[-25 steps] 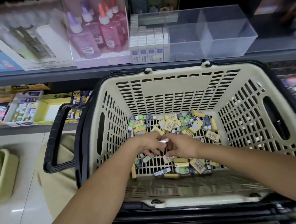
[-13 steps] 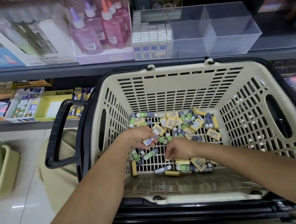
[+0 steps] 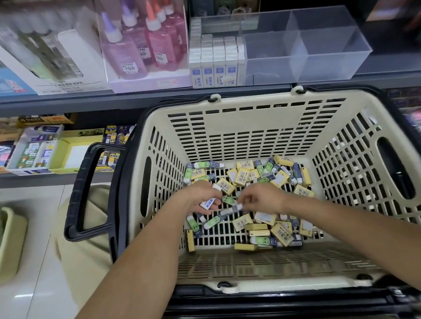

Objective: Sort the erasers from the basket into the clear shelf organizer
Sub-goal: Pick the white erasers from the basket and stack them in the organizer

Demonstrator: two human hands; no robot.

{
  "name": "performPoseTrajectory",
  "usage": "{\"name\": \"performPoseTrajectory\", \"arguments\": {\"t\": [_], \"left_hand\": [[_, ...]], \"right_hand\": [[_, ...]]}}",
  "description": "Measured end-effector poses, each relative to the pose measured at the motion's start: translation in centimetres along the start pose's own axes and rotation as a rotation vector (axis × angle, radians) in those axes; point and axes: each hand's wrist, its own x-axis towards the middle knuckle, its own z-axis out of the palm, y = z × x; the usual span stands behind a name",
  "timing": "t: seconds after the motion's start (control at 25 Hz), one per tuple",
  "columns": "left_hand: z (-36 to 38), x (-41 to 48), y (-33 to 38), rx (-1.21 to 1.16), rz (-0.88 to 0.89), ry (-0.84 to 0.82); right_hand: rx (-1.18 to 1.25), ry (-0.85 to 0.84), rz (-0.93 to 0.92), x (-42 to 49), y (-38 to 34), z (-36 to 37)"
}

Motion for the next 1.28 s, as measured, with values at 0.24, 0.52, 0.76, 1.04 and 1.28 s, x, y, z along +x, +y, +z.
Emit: {"name": "performPoseTrajectory", "arguments": {"t": [0.24,0.52,0.76,1.04,1.28], "left_hand": [[0.5,0.1,0.5,0.042,0.024,0.0],[0.9,-0.2,0.8,0.052,0.061,-0.014],[1.3,-0.5,1.0,0.078,0.067,-0.041],[1.4,-0.6,1.1,0.068,0.072,-0.058],[1.4,-0.3,1.2,0.046,0.102,-0.073]], "right_hand": [[-0.171,-0.205,0.139,-2.6,3.5,-4.1],[-0.151,-0.295,0.072,-2.0,2.3,-2.6],[-0.433,-0.189,0.368,-2.5,4.9,-3.7],[-0.004,-0.261,0.135,-2.2,3.2,-1.3],[-0.24,0.299,0.387,-1.9,5.4,-3.0]]}}
